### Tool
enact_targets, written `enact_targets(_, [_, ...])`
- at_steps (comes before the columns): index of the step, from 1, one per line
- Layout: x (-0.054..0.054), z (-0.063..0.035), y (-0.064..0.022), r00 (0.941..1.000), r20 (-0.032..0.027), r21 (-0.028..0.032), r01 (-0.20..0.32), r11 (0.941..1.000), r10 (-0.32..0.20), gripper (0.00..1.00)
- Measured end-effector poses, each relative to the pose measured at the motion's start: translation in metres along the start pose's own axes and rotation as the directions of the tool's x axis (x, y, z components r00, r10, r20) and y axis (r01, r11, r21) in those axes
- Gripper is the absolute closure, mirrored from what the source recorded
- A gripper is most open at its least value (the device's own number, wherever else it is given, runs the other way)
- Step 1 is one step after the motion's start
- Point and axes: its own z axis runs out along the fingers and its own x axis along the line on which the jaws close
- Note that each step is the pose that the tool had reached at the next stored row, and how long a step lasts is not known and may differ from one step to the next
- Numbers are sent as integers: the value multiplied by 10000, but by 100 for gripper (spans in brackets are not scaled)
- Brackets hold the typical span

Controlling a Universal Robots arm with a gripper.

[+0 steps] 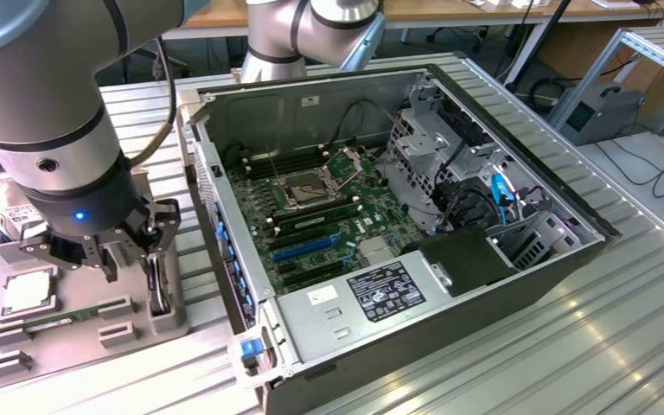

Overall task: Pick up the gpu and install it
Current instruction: 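Pick up the gpu and move the gpu toward the slot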

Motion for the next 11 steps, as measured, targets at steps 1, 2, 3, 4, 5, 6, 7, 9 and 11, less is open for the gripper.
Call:
enact_targets(1, [0,2,0,10000,0,0,0,10000,0,58])
enact_targets(2, [0,4,0,10000,0,0,1,10000,-1,58])
enact_targets(3, [0,6,0,10000,1,0,0,10000,0,58])
enact_targets(4, [0,7,0,10000,0,0,0,10000,0,58])
enact_targets(5, [0,9,0,10000,1,0,0,10000,0,58])
enact_targets(6, [0,11,0,10000,0,0,0,10000,0,58])
enact_targets(7, [0,13,-1,10000,0,0,0,10000,0,58])
enact_targets(9, [0,17,-1,10000,1,0,0,10000,0,58])
enact_targets(11, [0,21,-1,10000,0,0,0,10000,0,58])
